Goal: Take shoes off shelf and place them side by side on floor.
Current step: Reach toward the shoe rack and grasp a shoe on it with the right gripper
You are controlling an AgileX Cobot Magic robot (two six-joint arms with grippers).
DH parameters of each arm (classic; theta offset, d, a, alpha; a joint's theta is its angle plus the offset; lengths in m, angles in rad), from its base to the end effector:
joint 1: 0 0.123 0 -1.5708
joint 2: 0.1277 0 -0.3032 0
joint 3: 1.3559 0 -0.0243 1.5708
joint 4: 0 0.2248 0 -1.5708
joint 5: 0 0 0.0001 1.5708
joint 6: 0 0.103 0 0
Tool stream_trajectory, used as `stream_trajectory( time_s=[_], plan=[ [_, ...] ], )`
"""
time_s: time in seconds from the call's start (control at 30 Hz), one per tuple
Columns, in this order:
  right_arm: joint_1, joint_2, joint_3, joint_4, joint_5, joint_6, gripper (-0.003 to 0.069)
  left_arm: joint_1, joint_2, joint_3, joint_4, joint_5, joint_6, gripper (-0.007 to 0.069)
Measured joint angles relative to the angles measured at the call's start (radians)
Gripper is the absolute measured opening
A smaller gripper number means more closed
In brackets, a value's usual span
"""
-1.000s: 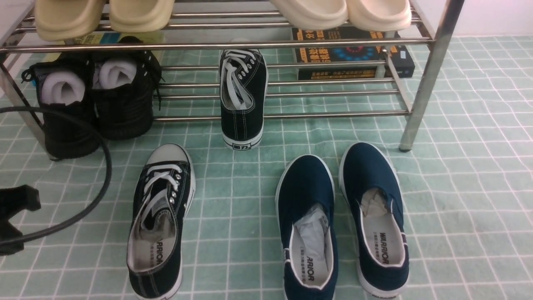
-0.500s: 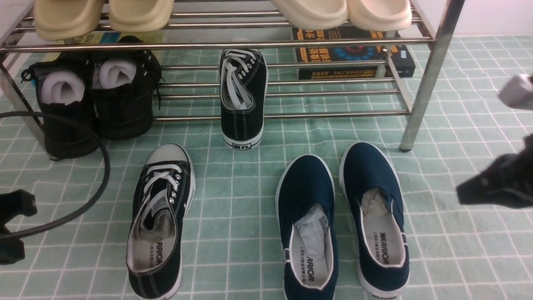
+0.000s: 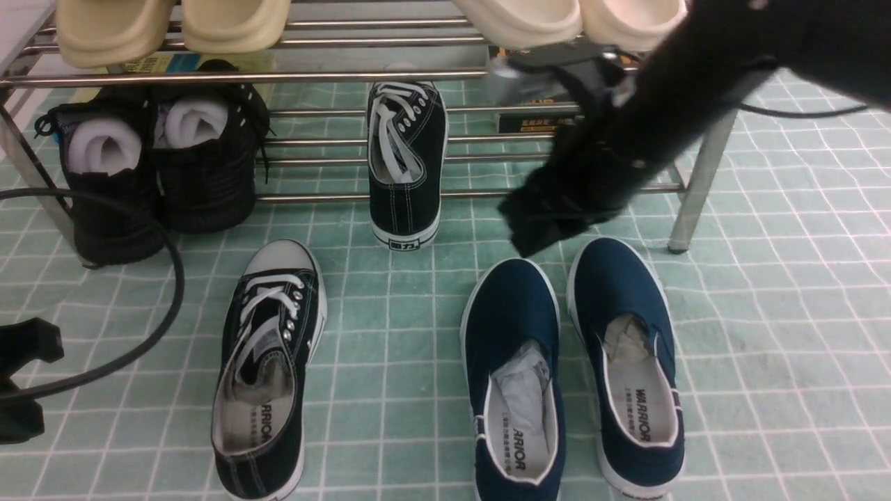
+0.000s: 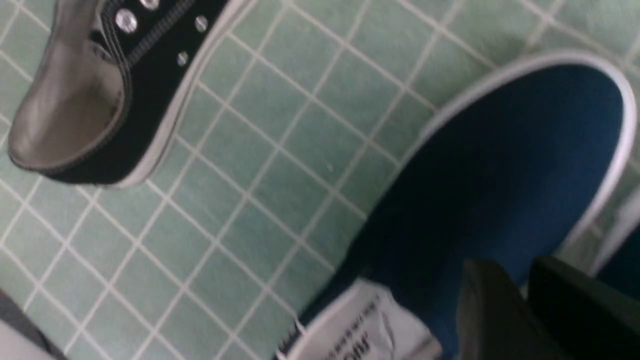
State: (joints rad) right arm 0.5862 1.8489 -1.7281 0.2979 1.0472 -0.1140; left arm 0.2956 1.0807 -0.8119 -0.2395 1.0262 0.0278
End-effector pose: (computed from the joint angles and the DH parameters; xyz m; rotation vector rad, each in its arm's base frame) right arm 0.3135 0.2396 0.3313 -0.8128 2.5585 0.5446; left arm 0.1543 0.0251 0.2960 -0.4833 2.6969 -0.2281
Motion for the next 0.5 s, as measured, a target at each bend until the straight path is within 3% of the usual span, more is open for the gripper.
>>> stream_trajectory(
  time_s=[0.07, 0.27, 0.5],
  plan=[
    [0.056, 0.082, -0.136, -0.08, 0.016, 0.059, 0.0281, 0.0, 0.0, 0.0, -0.003, -0.008, 0.0, 0.0038],
    [0.115, 0.246, -0.423, -0.256, -0.008, 0.268, 0.0454, 0.0, 0.0, 0.0, -0.024, -0.008, 0.0, 0.0046],
    [0.118, 0.362, -0.515, -0.281, -0.156, 0.3, 0.0497, 0.0, 0.0, 0.0, -0.029, -0.022, 0.0, 0.005]
  ],
)
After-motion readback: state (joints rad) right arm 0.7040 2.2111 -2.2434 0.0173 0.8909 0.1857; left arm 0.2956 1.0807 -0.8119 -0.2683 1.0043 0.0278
